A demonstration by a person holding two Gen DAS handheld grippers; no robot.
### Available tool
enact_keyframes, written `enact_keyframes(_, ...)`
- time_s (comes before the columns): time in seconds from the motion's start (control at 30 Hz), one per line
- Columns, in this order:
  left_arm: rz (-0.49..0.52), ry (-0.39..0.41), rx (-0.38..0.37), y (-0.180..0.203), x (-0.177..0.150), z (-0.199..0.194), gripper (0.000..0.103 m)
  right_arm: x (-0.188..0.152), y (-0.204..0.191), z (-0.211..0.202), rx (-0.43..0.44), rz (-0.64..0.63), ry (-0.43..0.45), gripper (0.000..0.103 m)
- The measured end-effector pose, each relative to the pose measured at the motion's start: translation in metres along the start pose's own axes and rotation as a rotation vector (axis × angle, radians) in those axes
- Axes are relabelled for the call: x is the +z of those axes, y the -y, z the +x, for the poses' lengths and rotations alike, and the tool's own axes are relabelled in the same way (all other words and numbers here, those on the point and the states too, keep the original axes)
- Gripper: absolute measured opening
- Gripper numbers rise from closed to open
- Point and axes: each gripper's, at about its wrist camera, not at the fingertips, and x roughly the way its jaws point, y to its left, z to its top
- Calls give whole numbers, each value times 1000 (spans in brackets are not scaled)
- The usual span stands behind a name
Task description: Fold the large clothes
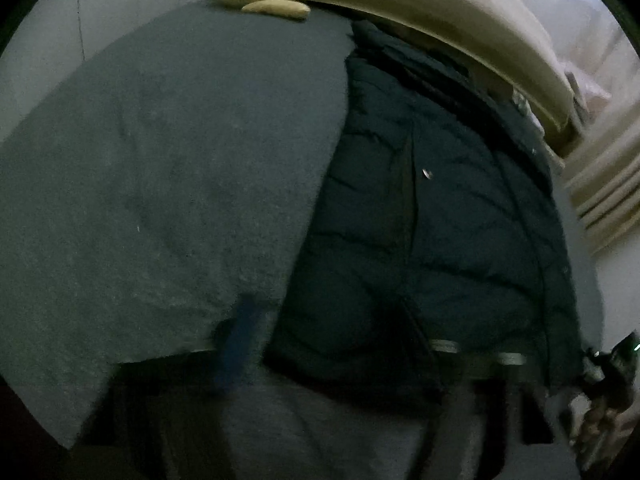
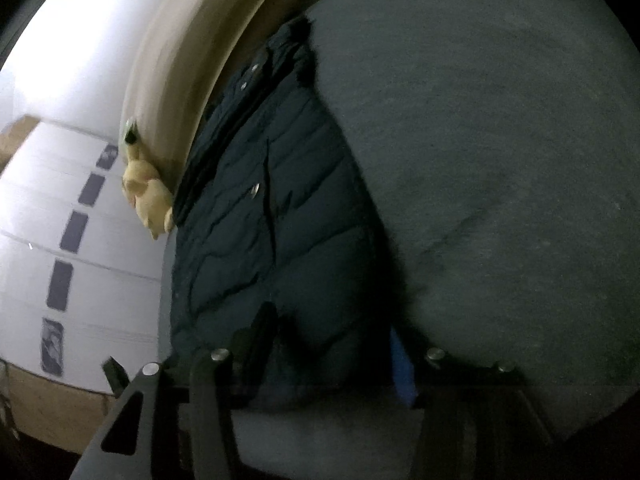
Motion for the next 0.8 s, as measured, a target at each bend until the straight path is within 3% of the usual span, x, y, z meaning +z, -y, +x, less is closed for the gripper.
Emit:
enact_keyframes(0.03,-21,-16,-26,-1,2,1,17,-1,-2,3,1,-6,-21,26)
enact_keyframes(0.1,-44,-18,-42,-3,6,-1,14,-1,-4,4,-4,-8,-31,17)
enact_keyframes(0.2,-31,21,-28,3,7,-12,11,1,-17,-2,-31,-52,-29,13)
enact_keyframes(0.33,-31,94,-86,9,-3,-42,10,3,-30,-25,-36,-104,6,11)
enact_keyframes(0.47,-8,99,-126,16,-23,-53,10,4,-23,-42,-82,-118,23,11)
enact_keyframes(0.6,-9,89,-117,8,-40,-44,11,-4,-8,-47,-86,-96,8,11)
enact_keyframes(0.8,-92,49,-165,-11,-32,-21,12,-12,-4,-37,-90,-83,5,16)
